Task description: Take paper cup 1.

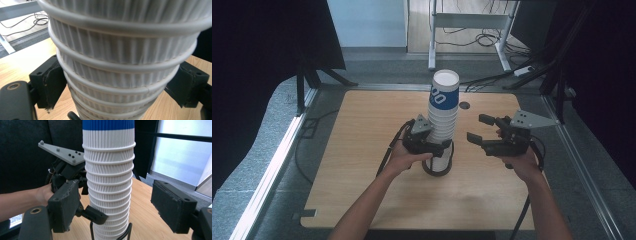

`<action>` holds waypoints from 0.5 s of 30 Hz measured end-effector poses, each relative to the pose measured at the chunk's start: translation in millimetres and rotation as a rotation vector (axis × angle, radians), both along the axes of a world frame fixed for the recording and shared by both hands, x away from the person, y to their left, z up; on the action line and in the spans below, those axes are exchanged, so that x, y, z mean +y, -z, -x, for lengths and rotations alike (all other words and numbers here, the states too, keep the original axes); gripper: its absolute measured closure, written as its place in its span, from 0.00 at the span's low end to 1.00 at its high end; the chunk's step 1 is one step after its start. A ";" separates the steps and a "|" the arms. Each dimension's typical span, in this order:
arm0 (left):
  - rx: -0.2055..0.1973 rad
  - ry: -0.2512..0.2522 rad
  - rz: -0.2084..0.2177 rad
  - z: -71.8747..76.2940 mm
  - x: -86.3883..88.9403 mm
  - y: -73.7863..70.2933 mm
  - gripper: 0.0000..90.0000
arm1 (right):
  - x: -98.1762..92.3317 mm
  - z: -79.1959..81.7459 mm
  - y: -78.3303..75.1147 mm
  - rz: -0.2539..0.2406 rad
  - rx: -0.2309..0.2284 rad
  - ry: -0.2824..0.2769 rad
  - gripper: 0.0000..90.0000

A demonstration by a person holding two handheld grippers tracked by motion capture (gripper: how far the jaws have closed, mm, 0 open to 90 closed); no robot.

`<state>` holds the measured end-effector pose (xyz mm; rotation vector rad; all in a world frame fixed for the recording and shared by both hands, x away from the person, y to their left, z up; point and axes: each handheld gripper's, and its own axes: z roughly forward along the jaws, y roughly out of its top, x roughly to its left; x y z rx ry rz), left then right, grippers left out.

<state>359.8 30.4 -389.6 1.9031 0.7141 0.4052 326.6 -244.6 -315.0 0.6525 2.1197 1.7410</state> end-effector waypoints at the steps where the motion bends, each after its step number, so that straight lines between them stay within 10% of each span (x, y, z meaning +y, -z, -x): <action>1: 0.000 0.000 0.001 0.1 -0.1 0.0 0.14 | 0.4 -0.7 -1.1 0.002 -0.001 -0.002 0.26; 15: 0.003 -0.001 0.001 0.6 -0.3 -0.3 0.14 | 6.8 -6.9 -20.6 -0.003 -0.007 -0.018 0.26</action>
